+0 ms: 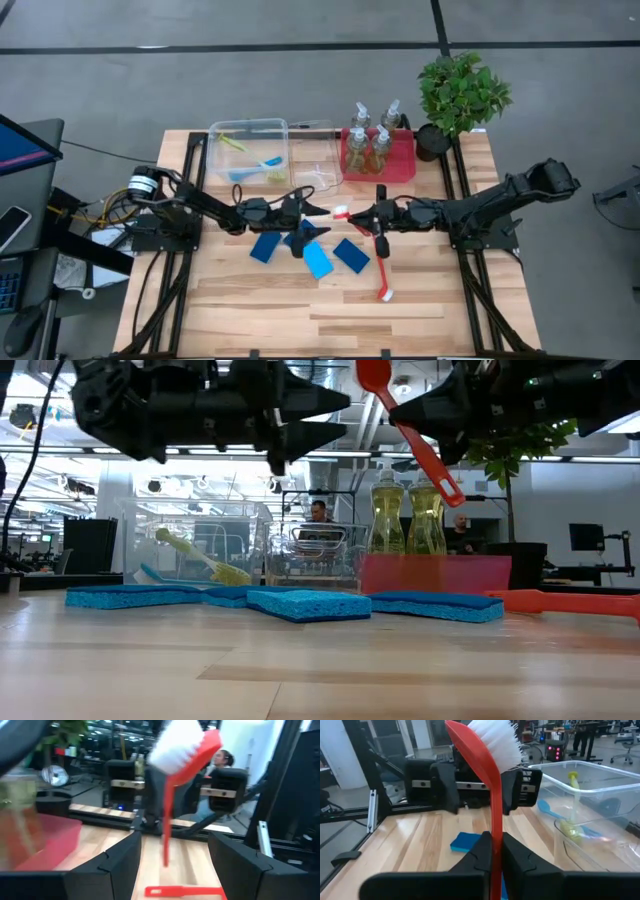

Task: Pick & Place Kitchen Sink Supplies
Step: Put the red dish brush into the white bin

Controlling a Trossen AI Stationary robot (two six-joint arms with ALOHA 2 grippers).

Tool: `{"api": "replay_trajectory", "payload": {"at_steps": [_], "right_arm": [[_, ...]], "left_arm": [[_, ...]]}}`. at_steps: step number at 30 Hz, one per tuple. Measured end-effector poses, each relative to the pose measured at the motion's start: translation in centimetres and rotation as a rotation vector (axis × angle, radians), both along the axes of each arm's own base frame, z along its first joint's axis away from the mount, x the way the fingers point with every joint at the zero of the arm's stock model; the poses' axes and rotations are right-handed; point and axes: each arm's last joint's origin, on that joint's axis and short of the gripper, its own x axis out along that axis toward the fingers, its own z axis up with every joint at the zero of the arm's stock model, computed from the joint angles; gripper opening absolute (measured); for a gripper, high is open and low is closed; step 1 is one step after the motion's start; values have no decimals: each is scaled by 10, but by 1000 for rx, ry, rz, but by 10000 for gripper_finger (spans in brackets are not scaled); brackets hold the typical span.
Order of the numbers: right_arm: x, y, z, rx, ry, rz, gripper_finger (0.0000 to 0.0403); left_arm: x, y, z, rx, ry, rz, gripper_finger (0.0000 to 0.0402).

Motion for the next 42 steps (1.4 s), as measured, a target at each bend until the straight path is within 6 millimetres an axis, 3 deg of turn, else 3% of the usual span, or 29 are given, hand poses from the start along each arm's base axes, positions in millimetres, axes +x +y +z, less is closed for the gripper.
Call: {"api": "replay_trajectory", "payload": {"at_steps": [4, 11, 20, 25, 31, 42], "right_arm": [[8, 2, 3, -22, 5, 1, 22], [25, 7, 3, -42, 35, 58, 8], [41, 10, 2, -61, 59, 61, 24], [40, 11, 4, -61, 49, 85, 14], [40, 11, 4, -63, 53, 100, 35], [40, 11, 0, -65, 88, 105, 28]], "left_arm": [[15, -3, 3, 22, -20, -39, 232], [33, -5, 4, 23, -37, -35, 232], [34, -5, 6, 22, -43, -37, 224], [34, -5, 5, 21, -36, -40, 178], [34, -6, 6, 16, -40, -47, 105], [34, -6, 5, 45, -35, -58, 36]]}}
